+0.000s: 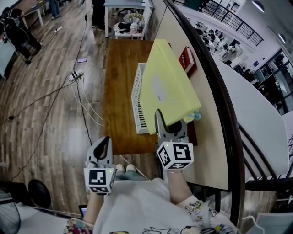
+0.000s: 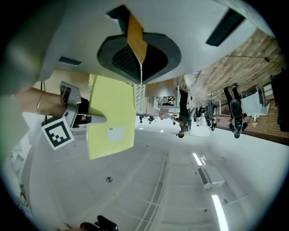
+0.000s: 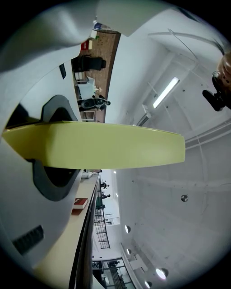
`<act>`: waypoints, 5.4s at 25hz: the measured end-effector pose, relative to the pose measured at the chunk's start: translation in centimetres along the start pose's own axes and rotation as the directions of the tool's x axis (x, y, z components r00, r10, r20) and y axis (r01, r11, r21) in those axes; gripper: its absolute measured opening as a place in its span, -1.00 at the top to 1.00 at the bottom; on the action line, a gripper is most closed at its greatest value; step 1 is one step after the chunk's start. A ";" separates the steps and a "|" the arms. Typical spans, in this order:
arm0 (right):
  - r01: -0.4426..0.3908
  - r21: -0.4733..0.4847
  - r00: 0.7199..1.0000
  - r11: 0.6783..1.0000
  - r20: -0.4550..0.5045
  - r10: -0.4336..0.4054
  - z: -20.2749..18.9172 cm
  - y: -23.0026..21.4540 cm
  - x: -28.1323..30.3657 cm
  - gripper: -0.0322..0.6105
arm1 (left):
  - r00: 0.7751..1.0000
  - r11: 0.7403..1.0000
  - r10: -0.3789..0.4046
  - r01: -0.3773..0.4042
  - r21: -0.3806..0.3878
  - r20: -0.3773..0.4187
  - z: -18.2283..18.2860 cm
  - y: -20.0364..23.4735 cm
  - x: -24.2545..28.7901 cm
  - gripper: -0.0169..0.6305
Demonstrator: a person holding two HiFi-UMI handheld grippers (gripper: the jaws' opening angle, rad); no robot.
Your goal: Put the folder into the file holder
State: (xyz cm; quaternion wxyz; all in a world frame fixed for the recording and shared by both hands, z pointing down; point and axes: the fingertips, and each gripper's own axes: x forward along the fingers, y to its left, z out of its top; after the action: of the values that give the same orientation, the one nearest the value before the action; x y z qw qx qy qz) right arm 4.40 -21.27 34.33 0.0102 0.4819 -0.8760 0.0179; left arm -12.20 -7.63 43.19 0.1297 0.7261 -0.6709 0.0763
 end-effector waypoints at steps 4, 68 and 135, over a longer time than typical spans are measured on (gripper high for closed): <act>0.019 0.006 1.000 1.000 0.018 -0.019 -0.3 -0.3 1.3 0.37 | 1.000 1.000 -0.006 0.006 0.005 -0.009 0.0 0.2 0.8 0.91; 0.041 -0.017 0.971 0.999 -0.234 -0.044 -15.4 -0.4 5.0 0.32 | 0.995 0.999 -0.027 0.025 -0.026 -0.093 -2.8 1.4 5.7 0.91; -0.168 0.092 0.949 0.982 -0.255 0.186 -10.3 1.0 -9.4 0.14 | 0.994 0.992 -0.109 0.109 0.056 -0.001 -0.9 -3.5 -0.6 0.91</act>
State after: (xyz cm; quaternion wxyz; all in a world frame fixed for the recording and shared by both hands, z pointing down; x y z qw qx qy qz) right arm 8.57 -12.38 44.27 0.1080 0.3949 -0.9054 0.1126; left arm -8.66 -6.59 43.54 0.1127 0.7652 -0.6278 0.0873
